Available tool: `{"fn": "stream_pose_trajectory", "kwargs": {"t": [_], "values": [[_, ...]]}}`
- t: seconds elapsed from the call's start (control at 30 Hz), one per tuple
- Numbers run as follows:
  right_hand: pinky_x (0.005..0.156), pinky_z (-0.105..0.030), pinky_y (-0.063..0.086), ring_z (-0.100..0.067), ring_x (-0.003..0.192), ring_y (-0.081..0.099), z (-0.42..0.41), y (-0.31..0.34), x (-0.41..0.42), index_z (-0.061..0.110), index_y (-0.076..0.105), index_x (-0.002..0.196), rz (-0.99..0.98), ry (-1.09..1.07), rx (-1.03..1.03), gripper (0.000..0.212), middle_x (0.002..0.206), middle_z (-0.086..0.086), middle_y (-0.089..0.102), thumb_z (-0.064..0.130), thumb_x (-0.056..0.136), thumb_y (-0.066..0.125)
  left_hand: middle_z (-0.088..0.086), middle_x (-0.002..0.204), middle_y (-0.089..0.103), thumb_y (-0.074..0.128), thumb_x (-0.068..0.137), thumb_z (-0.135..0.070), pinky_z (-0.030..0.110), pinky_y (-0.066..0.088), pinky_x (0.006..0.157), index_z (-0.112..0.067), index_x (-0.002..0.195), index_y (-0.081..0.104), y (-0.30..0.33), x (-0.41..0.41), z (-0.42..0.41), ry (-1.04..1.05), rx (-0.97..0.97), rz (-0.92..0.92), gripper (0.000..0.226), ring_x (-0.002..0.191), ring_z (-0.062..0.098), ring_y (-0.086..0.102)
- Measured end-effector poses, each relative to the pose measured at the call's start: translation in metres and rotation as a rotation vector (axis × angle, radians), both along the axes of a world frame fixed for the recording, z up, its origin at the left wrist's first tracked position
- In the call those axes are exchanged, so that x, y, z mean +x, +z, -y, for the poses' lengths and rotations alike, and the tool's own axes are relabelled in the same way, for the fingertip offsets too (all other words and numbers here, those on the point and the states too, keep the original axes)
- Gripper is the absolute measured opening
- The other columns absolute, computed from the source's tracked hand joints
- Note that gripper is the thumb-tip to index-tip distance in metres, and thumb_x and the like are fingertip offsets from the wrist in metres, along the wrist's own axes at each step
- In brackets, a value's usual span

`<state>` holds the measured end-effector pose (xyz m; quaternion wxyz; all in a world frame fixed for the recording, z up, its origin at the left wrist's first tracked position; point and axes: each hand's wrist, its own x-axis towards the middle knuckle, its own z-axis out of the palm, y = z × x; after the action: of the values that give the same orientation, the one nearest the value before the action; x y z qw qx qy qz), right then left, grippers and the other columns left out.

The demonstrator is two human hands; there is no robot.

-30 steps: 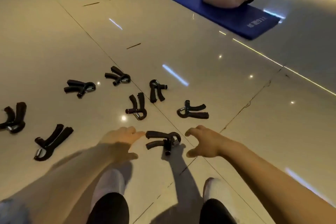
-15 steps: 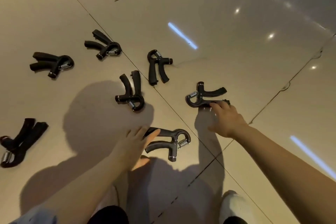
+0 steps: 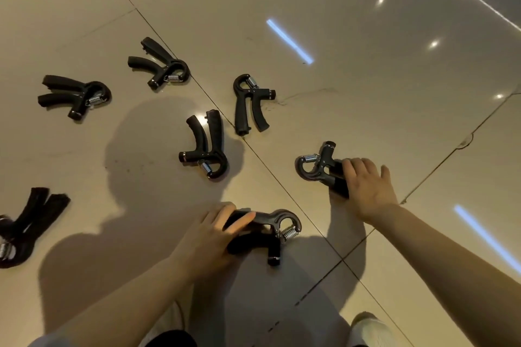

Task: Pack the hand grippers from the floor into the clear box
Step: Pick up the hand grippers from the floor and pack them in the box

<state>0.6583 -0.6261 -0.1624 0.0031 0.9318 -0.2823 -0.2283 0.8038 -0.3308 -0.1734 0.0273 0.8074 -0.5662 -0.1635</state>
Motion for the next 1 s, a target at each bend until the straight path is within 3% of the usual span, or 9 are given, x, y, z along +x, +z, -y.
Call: {"fn": "stream_pose_trajectory", "kwargs": {"t": [0.1,0.23,0.33,0.43,0.53,0.63,0.73,0.9,1.0], "values": [[0.098,-0.048,0.036,-0.029,0.123,0.041,-0.020,0.005,-0.019,0.022,0.033,0.134,0.066,-0.034,0.107,0.069,0.134,-0.002,0.046,0.054,0.077,0.055,0.007,0.119,0.052,0.036,0.082,-0.067,0.032,0.055,0.073,-0.028,0.136,0.038,-0.002,0.001,0.000,0.028,-0.019,-0.098,0.067,0.099,0.026,0.060],[0.090,-0.039,0.044,-0.026,0.116,0.043,-0.044,0.025,-0.036,0.028,0.032,0.140,0.131,-0.071,0.216,0.081,0.132,0.002,0.046,0.068,0.073,0.051,-0.004,0.123,0.043,0.059,0.075,-0.058,0.033,0.055,0.077,-0.027,0.133,0.036,0.018,0.013,0.001,0.086,-0.167,-0.309,0.069,0.099,0.019,0.056],[0.088,-0.034,0.040,-0.024,0.114,0.042,-0.057,0.056,-0.039,0.026,0.042,0.137,0.368,-0.137,0.296,0.080,0.128,0.000,0.052,0.060,0.064,0.044,0.008,0.128,0.050,0.064,0.075,-0.046,0.028,0.049,0.089,-0.019,0.131,0.042,0.040,0.010,-0.001,0.026,-0.319,-0.214,0.066,0.111,0.021,0.051],[0.081,-0.027,0.034,-0.020,0.108,0.044,-0.067,0.083,-0.033,0.025,0.048,0.131,0.560,-0.200,0.338,0.075,0.117,0.004,0.054,0.056,0.062,0.049,0.014,0.124,0.054,0.073,0.071,-0.037,0.025,0.041,0.095,-0.015,0.124,0.048,0.060,-0.003,0.006,0.071,-0.502,-0.154,0.062,0.112,0.024,0.051],[0.080,-0.028,0.034,-0.023,0.106,0.044,-0.075,0.085,-0.032,0.027,0.052,0.127,0.574,-0.163,0.318,0.067,0.113,0.003,0.054,0.054,0.066,0.055,0.015,0.117,0.057,0.077,0.068,-0.039,0.029,0.041,0.093,-0.015,0.119,0.051,0.063,-0.008,0.010,0.085,-0.560,-0.064,0.062,0.106,0.030,0.053],[0.080,-0.029,0.034,-0.024,0.104,0.044,-0.080,0.076,-0.039,0.028,0.052,0.128,0.609,-0.155,0.274,0.059,0.109,0.001,0.054,0.054,0.075,0.057,0.013,0.116,0.050,0.070,0.072,-0.044,0.024,0.039,0.092,-0.017,0.120,0.050,0.063,-0.005,0.016,0.069,-0.566,-0.026,0.059,0.104,0.028,0.050],[0.083,-0.026,0.032,-0.016,0.106,0.039,-0.086,0.070,-0.043,0.026,0.048,0.134,0.710,-0.224,0.312,0.054,0.106,-0.003,0.051,0.038,0.083,0.062,0.013,0.118,0.041,0.067,0.076,-0.039,0.023,0.039,0.093,-0.017,0.120,0.048,0.060,-0.005,0.024,0.011,-0.591,-0.008,0.054,0.106,0.026,0.047],[0.076,-0.010,0.029,-0.013,0.097,0.041,-0.089,0.063,-0.046,0.019,0.067,0.108,0.756,-0.179,0.295,0.031,0.100,-0.003,0.051,0.036,0.084,0.056,0.010,0.121,0.036,0.058,0.085,-0.036,0.031,0.038,0.100,-0.022,0.125,0.049,0.043,-0.014,0.026,-0.096,-0.591,0.076,0.044,0.117,0.032,0.039],[0.080,-0.007,0.030,-0.012,0.099,0.040,-0.094,0.067,-0.053,0.018,0.069,0.102,0.768,-0.164,0.277,0.029,0.104,-0.004,0.054,0.036,0.084,0.056,0.003,0.132,0.032,0.066,0.080,-0.031,0.032,0.048,0.091,-0.030,0.133,0.043,0.049,-0.022,0.025,-0.118,-0.675,0.007,0.057,0.121,0.029,0.038]]}}
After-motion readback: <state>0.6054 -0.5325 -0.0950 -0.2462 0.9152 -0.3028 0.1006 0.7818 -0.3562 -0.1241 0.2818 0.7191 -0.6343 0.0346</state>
